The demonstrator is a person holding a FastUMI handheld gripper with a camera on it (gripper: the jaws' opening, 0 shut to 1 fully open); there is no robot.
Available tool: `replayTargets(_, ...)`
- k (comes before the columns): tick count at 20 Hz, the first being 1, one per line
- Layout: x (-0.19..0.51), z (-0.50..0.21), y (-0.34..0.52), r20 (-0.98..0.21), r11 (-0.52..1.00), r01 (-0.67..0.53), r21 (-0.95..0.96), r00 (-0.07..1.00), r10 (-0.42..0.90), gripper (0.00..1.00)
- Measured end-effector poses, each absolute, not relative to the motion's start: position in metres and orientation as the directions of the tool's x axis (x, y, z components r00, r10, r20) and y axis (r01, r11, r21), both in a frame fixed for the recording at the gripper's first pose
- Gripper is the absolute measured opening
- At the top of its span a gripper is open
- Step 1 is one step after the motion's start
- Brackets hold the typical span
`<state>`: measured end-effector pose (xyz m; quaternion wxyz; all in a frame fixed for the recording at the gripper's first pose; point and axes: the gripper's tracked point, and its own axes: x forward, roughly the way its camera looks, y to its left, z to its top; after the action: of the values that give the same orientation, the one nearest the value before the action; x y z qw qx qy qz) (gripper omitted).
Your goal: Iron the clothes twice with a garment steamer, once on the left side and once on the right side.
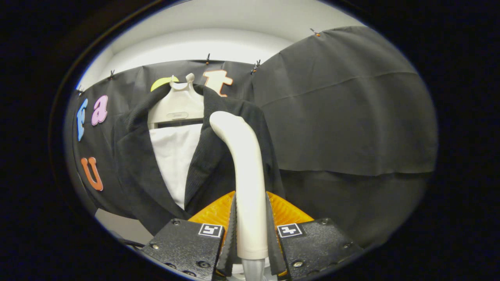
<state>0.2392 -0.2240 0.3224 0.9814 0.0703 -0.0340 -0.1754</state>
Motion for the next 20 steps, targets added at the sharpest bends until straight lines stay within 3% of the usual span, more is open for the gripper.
replayTargets(20, 0.236, 0.237, -0.207, -0.075, 0.935, 0.344, 0.082, 0.938, -0.339, 0.38)
